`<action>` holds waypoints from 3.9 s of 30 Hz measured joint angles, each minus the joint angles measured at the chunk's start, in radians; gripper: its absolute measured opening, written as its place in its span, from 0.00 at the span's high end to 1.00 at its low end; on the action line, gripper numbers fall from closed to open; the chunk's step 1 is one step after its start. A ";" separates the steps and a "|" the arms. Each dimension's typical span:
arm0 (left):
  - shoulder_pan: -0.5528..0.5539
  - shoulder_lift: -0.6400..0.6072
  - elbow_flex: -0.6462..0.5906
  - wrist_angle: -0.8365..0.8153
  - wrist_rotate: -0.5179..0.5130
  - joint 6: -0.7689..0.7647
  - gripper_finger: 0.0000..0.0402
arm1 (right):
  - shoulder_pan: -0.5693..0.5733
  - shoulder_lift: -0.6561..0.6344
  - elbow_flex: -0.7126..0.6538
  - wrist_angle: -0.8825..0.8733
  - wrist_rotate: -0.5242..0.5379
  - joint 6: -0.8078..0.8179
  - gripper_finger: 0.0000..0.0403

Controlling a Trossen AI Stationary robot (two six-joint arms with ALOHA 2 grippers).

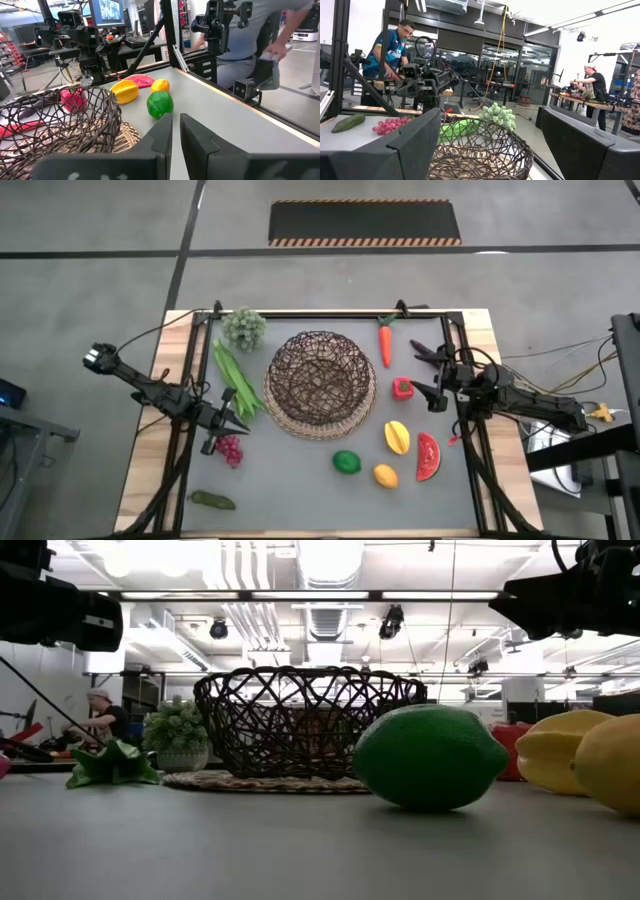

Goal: Build produce basket

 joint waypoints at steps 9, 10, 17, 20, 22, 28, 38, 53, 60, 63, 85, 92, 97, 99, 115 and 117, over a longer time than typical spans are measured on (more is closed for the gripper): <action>0.000 0.000 0.000 0.000 0.000 0.000 0.96 | 0.000 0.000 0.000 0.000 0.000 0.000 0.19; 0.000 0.000 0.000 0.000 0.000 0.000 0.96 | 0.000 0.000 0.000 0.000 0.000 0.000 0.19; 0.000 0.000 0.000 0.000 0.000 0.000 0.96 | 0.000 0.000 0.000 0.000 0.000 0.000 0.19; 0.000 0.000 0.000 0.000 0.000 0.000 0.96 | 0.000 0.000 0.000 0.000 0.000 0.000 0.19; 0.000 0.000 0.000 0.000 0.000 0.000 0.96 | 0.000 0.000 0.000 0.000 0.000 0.000 0.19; 0.000 0.000 0.000 0.000 0.000 0.000 0.96 | 0.000 0.000 0.000 0.000 0.000 0.000 0.19; 0.000 0.000 0.000 0.000 0.000 0.000 0.96 | 0.000 0.000 0.000 0.000 0.000 0.000 0.19; 0.000 0.000 0.000 0.000 0.000 0.000 0.96 | 0.000 0.000 0.000 0.000 0.000 0.000 0.19; 0.000 0.000 0.000 0.000 0.000 0.000 0.96 | 0.000 0.000 0.000 0.000 0.000 0.000 0.19; 0.000 0.000 0.000 0.000 0.000 0.000 0.96 | 0.000 0.000 0.000 0.000 0.000 0.000 0.19; 0.001 0.030 0.000 0.462 -0.026 -0.091 0.96 | 0.000 0.000 0.000 0.005 0.000 0.514 0.19; 0.001 0.057 0.000 0.672 -0.026 -0.016 0.96 | 0.000 0.000 0.000 0.015 0.000 0.508 0.19; 0.001 0.072 0.000 0.784 -0.062 -0.014 0.96 | 0.000 0.000 0.000 0.015 0.000 0.516 0.19; 0.001 0.074 0.000 0.809 -0.093 -0.015 0.96 | 0.000 0.000 0.000 0.015 0.000 0.516 0.19; 0.001 0.162 0.095 0.591 -0.655 -0.025 0.96 | 0.000 0.000 0.000 0.010 0.000 0.516 0.19; 0.001 0.184 0.145 0.534 -0.663 -0.025 0.96 | 0.000 0.000 0.000 0.010 0.000 0.515 0.19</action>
